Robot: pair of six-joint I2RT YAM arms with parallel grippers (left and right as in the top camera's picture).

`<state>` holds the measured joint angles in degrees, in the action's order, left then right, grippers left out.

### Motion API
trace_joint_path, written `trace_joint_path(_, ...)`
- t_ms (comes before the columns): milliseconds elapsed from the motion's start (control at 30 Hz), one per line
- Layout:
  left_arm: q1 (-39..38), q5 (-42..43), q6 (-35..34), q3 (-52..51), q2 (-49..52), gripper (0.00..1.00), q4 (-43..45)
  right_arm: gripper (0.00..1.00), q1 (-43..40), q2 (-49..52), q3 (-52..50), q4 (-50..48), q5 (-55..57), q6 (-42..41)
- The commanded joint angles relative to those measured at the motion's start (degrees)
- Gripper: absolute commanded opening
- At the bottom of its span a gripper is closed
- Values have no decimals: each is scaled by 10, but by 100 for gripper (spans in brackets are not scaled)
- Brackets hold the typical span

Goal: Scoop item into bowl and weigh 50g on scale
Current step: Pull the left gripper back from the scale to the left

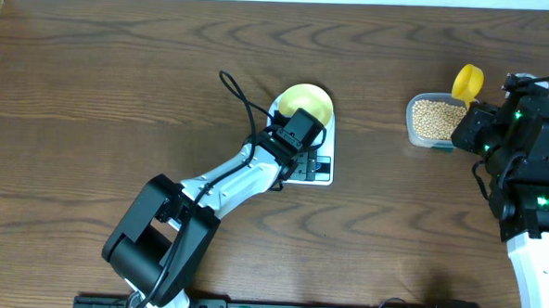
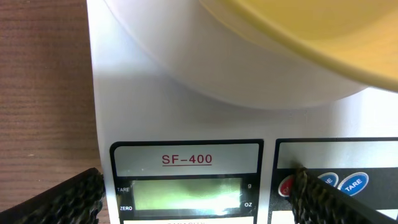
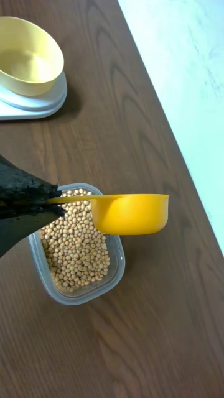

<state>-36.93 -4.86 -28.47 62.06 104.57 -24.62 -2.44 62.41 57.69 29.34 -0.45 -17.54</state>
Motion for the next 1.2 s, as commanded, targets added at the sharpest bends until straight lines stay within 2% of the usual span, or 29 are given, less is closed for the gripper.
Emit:
trace_joint_path(0,0,-7,10,0,14,96,-1,1,-3,-3,7,0,-1,-4)
trace_joint_path(133,0,30,19,7,-17,96,-10,1,-3,-3,7,0,-1,-4)
trace_joint_path(433,10,42,44,16,-249,96,-96,1,-3,-3,7,1,-2,-4)
trace_joint_path(567,49,7,57,16,-322,96,-159,1,-3,-3,7,1,-15,-4)
trace_joint_path(700,134,-22,55,16,-372,96,-218,1,-3,-3,7,0,-28,-5)
trace_joint_path(900,285,-23,56,16,-383,96,-243,1,-3,-2,7,-2,-27,-4)
trace_joint_path(1167,367,-23,87,16,-331,96,-249,1,-3,14,6,-2,5,2)
